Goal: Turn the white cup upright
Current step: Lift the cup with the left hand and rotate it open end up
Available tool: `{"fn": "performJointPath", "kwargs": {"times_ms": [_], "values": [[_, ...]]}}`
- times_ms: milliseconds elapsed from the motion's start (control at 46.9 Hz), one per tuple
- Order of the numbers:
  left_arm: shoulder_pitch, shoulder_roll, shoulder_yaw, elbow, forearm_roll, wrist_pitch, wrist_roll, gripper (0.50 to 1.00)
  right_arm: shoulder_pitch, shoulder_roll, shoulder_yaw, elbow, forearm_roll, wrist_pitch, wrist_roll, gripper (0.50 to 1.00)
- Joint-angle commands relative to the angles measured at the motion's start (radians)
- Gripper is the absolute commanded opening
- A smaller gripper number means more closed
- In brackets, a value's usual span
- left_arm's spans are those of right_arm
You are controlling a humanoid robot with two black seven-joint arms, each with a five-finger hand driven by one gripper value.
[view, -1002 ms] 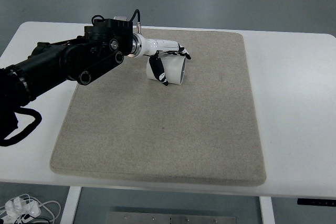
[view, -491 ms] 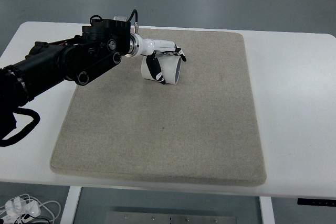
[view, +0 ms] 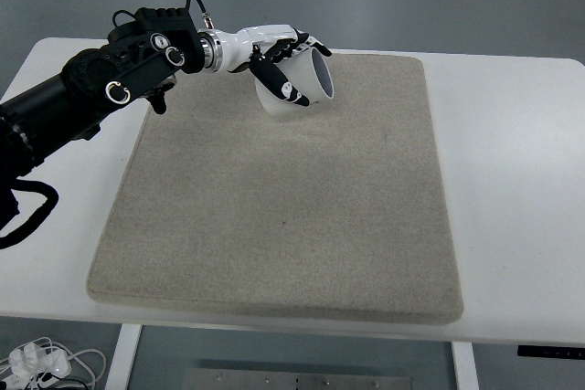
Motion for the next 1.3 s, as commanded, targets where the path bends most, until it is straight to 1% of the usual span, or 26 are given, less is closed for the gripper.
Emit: {"fn": "performJointPath", "kwargs": {"times_ms": [0,128,277,405,533,597,682,768,1088,1280], "values": [[0.011,0.017,0.000,0.000,-0.114,-0.015,-0.031,0.500,0.000,0.000,0.000,0.000,-0.001,0.000,0.000,0.952],[0.019,0.043,-0.001,0.014,-0.256,-0.033,-0.069,0.500,0.000,0.000,0.001,0.000,0.000,0.000,0.000,0.952],[0.068,0.051,-0.012,0.039,-0.363,-0.075,-0.155,0.500,0.000,0.000,0.000,0.000,0.000,0.000,0.000,0.952],[0.123,0.077,-0.069,0.046,-0.375,-0.101,-0.228,0.500,0.000,0.000,0.001,0.000,0.000,0.000,0.000,0.952],[0.181,0.080,-0.127,0.046,-0.375,-0.118,-0.284,0.500,0.000,0.000,0.001,0.000,0.000,0.000,0.000,0.952],[0.209,0.079,-0.138,0.046,-0.374,-0.128,-0.327,0.500,0.000,0.000,0.000,0.000,0.000,0.000,0.000,0.952],[0.236,0.079,-0.141,0.046,-0.372,-0.147,-0.403,0.500,0.000,0.000,0.001,0.000,0.000,0.000,0.000,0.952],[0.258,0.071,-0.141,0.046,-0.372,-0.148,-0.460,0.500,0.000,0.000,0.001,0.000,0.000,0.000,0.000,0.952],[0.292,0.065,-0.139,0.055,-0.365,-0.128,-0.465,0.500,0.000,0.000,0.000,0.000,0.000,0.000,0.000,0.952],[0.298,0.037,-0.138,0.131,-0.365,-0.107,-0.465,0.500,0.000,0.000,0.000,0.000,0.000,0.000,0.000,0.952]]}}
